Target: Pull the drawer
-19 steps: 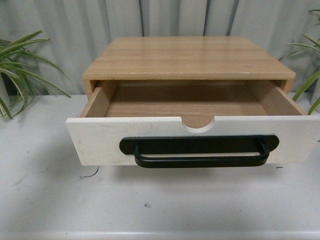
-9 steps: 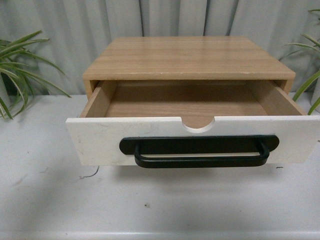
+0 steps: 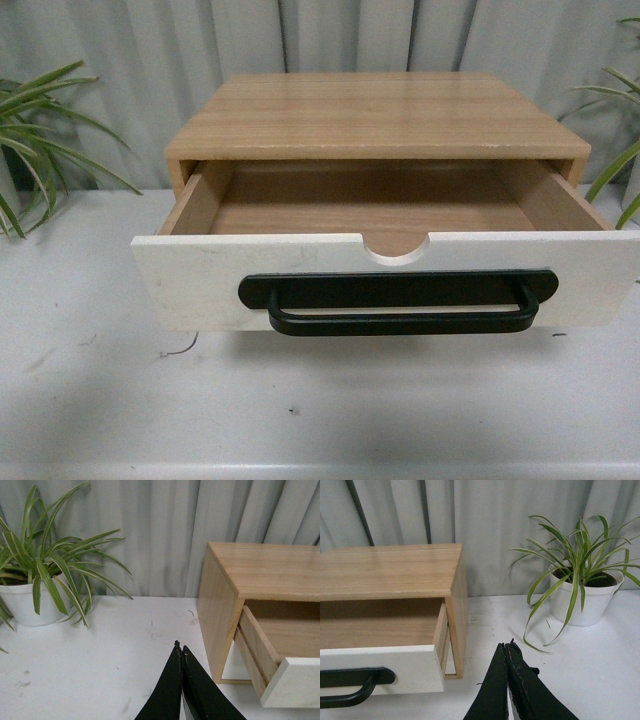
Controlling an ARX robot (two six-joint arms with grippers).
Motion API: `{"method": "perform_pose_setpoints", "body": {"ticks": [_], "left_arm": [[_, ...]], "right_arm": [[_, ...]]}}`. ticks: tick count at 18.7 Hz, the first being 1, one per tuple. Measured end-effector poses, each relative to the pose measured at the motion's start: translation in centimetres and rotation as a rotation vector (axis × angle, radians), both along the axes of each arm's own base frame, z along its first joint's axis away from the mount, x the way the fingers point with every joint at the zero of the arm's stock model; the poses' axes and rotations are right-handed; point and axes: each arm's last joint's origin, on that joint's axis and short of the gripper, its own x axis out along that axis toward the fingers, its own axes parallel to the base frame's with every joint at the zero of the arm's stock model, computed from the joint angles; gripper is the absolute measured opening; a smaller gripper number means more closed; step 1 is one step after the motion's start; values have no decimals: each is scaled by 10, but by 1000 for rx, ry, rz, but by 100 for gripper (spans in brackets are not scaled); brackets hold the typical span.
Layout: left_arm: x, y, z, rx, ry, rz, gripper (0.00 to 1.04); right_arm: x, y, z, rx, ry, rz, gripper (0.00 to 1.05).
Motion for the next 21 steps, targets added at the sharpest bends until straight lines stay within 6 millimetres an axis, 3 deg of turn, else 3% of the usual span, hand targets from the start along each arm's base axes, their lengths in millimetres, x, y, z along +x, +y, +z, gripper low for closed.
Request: {"method": "perform_pose_setpoints", "body": {"ticks": [9, 21], "left_arm": [[-21, 0, -17, 0, -13, 0, 2], [-39, 0, -16, 0, -19, 1, 2]], "right_arm": [[-17, 0, -13, 0, -6, 0, 2], [-39, 0, -24, 0, 13, 0, 2]]}}
